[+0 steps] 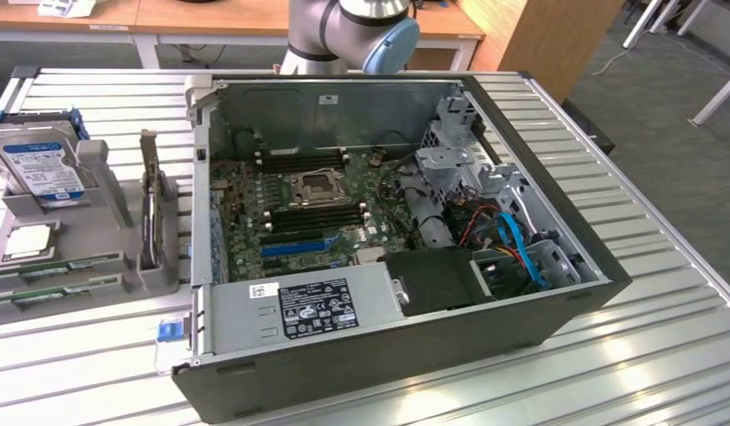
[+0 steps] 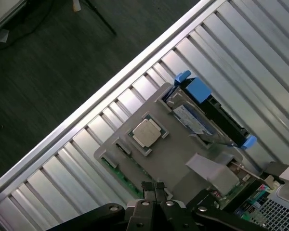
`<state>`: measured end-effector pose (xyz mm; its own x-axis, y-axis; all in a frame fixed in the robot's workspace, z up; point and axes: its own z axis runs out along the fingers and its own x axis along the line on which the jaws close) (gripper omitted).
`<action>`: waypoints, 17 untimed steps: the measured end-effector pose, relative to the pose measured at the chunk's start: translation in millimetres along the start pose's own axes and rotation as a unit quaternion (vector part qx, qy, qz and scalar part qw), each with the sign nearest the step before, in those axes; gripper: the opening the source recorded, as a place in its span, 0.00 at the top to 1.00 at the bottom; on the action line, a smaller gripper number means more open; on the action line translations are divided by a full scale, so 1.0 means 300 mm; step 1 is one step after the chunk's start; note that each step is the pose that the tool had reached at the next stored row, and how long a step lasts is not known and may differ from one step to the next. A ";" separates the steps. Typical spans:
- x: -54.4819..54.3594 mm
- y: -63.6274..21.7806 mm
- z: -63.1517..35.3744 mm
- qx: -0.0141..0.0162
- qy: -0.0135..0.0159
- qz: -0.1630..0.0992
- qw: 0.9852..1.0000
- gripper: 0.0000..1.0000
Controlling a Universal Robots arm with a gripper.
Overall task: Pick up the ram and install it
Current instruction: 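Pick up the ram and move it above insertion slot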
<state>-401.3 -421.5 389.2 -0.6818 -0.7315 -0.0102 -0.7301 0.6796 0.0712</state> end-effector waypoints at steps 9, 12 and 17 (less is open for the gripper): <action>0.000 0.000 0.000 0.000 0.006 -0.067 0.998 0.90; 0.000 0.000 0.000 0.001 0.008 -0.088 0.996 0.90; 0.000 0.000 0.000 0.001 0.012 -0.123 0.992 0.90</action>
<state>-401.3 -421.5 389.2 -0.4809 -0.8768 -0.0026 -0.8749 0.4797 0.0667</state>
